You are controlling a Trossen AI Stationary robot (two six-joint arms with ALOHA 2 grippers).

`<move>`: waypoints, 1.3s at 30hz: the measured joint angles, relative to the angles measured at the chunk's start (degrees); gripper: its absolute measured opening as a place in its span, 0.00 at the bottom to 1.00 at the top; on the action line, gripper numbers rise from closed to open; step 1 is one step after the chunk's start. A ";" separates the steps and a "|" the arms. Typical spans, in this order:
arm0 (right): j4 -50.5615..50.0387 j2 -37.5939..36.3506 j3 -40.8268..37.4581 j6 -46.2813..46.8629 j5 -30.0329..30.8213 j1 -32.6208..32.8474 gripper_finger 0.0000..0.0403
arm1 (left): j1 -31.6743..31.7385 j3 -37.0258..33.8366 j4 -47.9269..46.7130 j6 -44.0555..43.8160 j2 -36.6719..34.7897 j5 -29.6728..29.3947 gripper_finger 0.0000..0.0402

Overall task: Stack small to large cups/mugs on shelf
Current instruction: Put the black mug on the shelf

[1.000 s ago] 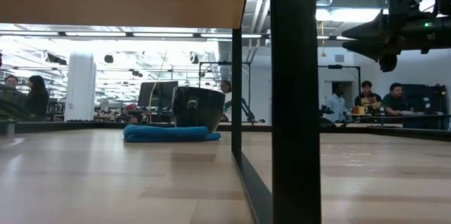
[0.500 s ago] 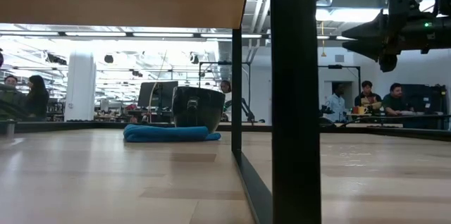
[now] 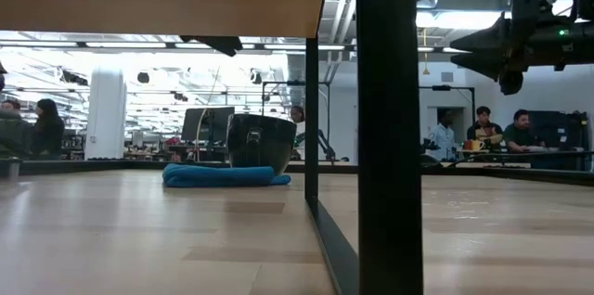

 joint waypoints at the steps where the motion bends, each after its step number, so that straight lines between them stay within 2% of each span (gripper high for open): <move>1: 0.00 0.00 0.01 0.01 0.00 0.01 0.50 | 0.81 0.50 -0.14 0.04 0.66 1.18 0.40; 10: 0.01 0.00 0.02 0.48 0.22 0.00 0.50 | 6.75 5.17 -1.40 -4.05 7.58 8.36 0.38; 16: 0.01 0.00 0.02 0.62 0.36 0.01 0.50 | 7.46 8.25 -3.95 -6.81 13.25 12.78 0.38; 28: -0.02 0.00 0.02 0.60 0.42 0.02 0.50 | 7.46 13.24 -11.98 -7.18 23.60 12.27 0.38; 39: -0.02 0.00 0.02 0.56 0.42 0.01 0.50 | 7.39 13.44 -11.76 -3.40 25.06 10.56 0.38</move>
